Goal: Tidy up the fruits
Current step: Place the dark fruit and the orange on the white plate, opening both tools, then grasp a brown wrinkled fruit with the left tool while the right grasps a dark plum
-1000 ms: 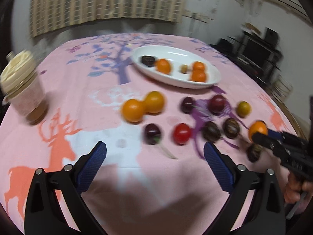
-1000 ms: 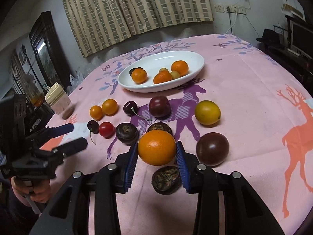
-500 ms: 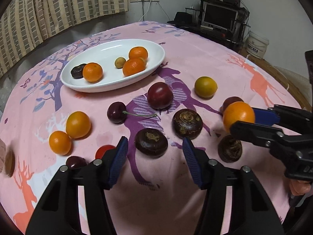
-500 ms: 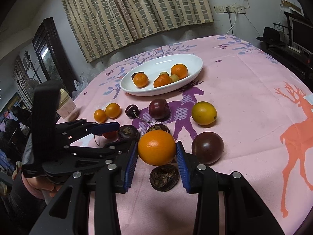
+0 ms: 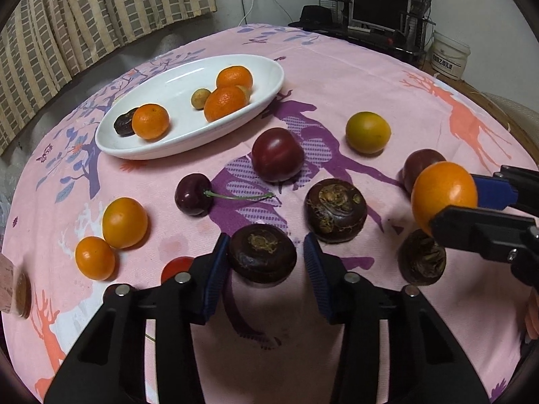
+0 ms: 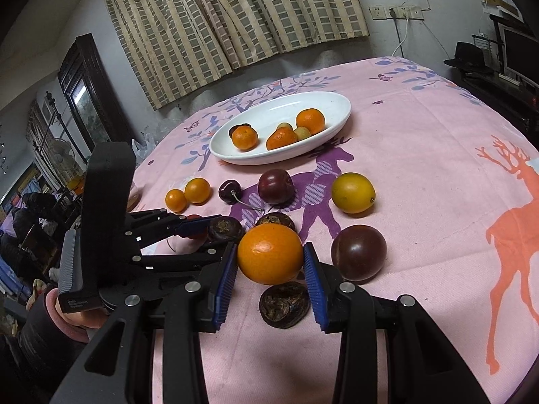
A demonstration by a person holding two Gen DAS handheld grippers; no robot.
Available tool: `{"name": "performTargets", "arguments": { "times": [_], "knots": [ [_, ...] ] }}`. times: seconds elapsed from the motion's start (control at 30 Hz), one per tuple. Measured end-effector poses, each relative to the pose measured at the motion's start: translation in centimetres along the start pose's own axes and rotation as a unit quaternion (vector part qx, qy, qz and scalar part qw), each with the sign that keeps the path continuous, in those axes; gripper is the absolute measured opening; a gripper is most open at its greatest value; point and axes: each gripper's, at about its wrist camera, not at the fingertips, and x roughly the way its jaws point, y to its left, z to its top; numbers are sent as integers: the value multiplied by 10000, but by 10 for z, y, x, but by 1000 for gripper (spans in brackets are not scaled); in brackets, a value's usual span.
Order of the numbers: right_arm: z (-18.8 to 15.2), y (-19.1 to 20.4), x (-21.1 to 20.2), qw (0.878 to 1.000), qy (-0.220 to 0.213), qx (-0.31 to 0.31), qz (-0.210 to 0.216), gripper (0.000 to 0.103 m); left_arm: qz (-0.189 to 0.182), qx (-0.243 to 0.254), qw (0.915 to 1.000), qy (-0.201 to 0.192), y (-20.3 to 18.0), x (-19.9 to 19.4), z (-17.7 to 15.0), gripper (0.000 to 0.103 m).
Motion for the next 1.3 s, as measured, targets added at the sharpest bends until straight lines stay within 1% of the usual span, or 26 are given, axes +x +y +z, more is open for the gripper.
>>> {"name": "performTargets", "arguments": {
  "times": [0.07,0.17,0.23,0.27,0.33,0.43,0.5,0.57,0.67,0.77,0.87,1.0,1.03,1.07,1.1,1.17,1.23,1.3],
  "knots": [
    [0,0,0,10000,7,-16,11,40,-42,-31,10000,9,1,0,0,39],
    [3,3,-1,9999,-17,-128,-44,40,-114,-125,9999,35,3,-2,0,38],
    [11,5,-2,9996,-80,-231,-104,40,-249,-265,9993,5,8,-6,1,38],
    [19,5,-3,9996,-104,-238,-67,40,-323,-358,9988,-61,12,-12,3,38],
    [41,5,-3,9995,-209,-246,47,40,-401,-478,9978,-225,21,-23,10,38],
    [83,7,9,9984,-441,-335,-120,40,-418,-630,9959,-490,40,-39,30,38],
    [113,3,30,9988,-428,-225,-118,40,-423,-744,9944,-622,55,-45,50,38],
    [138,-4,55,9995,-285,-93,-138,40,-302,-869,9929,-749,71,-43,76,38],
    [163,-13,97,9994,19,-27,-348,40,-230,-1171,9902,-728,98,-21,114,38],
    [171,-19,131,9984,325,-59,-458,40,-26,-1287,9900,-568,116,9,139,38],
    [170,-22,151,9974,536,-85,-472,40,46,-1304,9910,-293,127,40,153,38],
    [168,-23,155,9967,638,-126,-489,40,51,-1346,9909,-70,134,65,156,38],
    [168,-24,153,9968,647,-108,-456,44,64,-1350,9908,-18,135,70,156,38],
    [169,-24,146,9973,594,-96,-418,46,105,-1348,9908,-6,135,71,155,40],
    [169,-23,134,9981,463,-106,-392,47,176,-1332,9909,-31,134,70,154,45],
    [168,-24,112,9988,236,-157,-409,50,352,-1300,9906,-229,130,55,151,73],
    [159,-26,83,9987,0,-177,-472,55,468,-1253,9894,-561,126,25,142,85],
    [140,-34,55,9978,-141,-140,-629,57,526,-1241,9879,-773,123,-1,131,95]
  ]
}}
